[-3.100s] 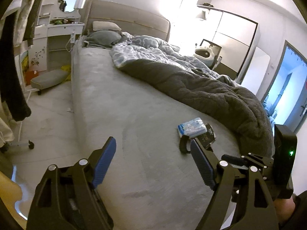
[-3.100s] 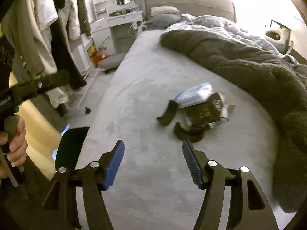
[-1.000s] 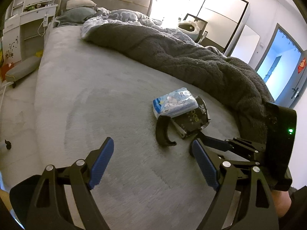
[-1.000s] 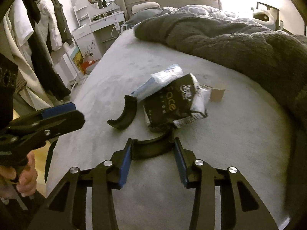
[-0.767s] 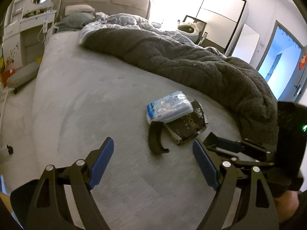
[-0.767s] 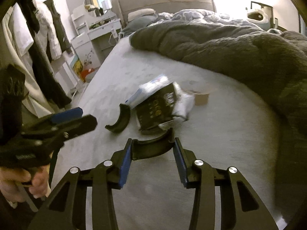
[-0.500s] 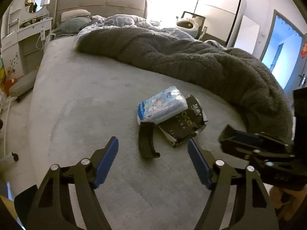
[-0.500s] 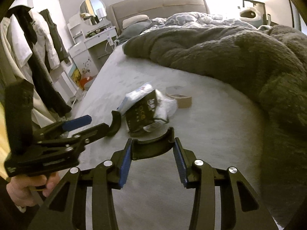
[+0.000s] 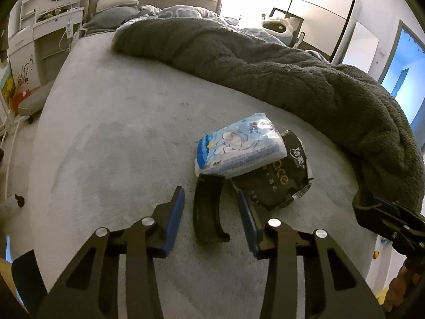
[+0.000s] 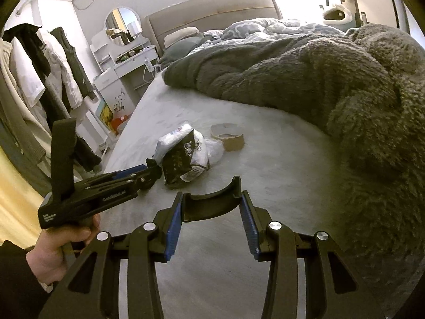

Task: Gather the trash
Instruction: 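Grasp a black curved plastic piece with the right gripper while the left gripper grasps another, then carry both black plastic pieces over the black bin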

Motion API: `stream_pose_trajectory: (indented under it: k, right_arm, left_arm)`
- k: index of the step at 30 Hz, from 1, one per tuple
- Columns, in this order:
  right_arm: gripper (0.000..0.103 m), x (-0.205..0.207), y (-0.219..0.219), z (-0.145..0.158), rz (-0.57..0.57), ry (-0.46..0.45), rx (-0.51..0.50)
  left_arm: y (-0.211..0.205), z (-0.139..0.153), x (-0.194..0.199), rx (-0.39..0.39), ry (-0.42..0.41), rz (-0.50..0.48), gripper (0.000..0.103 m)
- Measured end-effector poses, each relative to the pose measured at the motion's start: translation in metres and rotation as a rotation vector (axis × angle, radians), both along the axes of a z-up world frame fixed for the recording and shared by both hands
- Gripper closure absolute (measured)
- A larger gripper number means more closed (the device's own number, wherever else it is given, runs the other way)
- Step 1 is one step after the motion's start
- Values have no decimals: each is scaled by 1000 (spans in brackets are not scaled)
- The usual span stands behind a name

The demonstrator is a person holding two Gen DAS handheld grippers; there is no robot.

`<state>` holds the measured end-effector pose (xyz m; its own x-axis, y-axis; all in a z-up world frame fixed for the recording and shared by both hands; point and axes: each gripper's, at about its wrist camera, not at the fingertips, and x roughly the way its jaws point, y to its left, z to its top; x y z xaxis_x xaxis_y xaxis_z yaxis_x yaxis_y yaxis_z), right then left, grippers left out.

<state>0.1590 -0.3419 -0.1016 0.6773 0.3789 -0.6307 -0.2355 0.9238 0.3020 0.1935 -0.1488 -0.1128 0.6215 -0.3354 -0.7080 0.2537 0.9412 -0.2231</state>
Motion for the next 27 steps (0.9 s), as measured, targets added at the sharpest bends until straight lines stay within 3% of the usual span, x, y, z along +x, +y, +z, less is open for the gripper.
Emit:
stream_pose_trajectory:
  k: [8, 22, 24, 27]
  right_arm:
    - [60, -5, -7, 0, -4, 0, 9]
    - [60, -1, 12, 8, 34, -15, 16]
    - [60, 1, 17, 9, 40, -17, 16]
    - [60, 4, 25, 11, 50, -20, 15]
  left_arm:
    - [-7, -3, 2, 20, 4, 6, 76]
    - [-2, 17, -12, -5, -28, -32, 83]
    - [1, 19, -14, -7, -30, -38, 93]
    - [7, 21, -17, -4, -30, -49, 95]
